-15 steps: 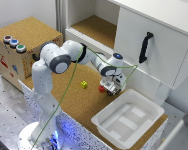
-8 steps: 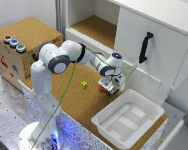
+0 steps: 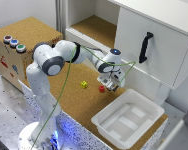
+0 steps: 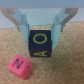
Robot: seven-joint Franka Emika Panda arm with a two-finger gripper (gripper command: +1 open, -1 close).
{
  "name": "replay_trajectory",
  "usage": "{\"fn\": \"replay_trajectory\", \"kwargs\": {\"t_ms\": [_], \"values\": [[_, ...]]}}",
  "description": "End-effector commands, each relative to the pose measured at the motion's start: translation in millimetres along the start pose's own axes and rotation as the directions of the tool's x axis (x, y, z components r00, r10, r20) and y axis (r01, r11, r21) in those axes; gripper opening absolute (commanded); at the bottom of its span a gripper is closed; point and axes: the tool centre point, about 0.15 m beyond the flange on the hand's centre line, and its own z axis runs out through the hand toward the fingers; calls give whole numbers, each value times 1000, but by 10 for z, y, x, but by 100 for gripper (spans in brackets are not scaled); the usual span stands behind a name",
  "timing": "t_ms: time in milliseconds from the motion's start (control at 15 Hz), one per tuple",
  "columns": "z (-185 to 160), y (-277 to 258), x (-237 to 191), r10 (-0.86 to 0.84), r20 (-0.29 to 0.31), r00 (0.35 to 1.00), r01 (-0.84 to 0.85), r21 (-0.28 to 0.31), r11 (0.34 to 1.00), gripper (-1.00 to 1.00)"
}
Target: Go towards the purple block and grasp it
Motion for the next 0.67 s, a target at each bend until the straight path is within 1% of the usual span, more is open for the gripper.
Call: {"fn": "replay_trajectory", "kwargs": {"t_ms": [0,67,200,400,533,600], "values": [[-41,-541,-178,57,13,998,-57,-3,998,-100],[-35,-645,-194,58,22,998,-58,-22,998,-100],[-43,-827,-253,79,42,996,-79,-17,997,-100],[-79,-1102,-365,75,63,995,-74,-25,997,-100],[-60,-1285,-523,78,89,993,-75,-42,996,-100],[-32,-1333,-612,87,103,991,-83,-37,996,-100]]}}
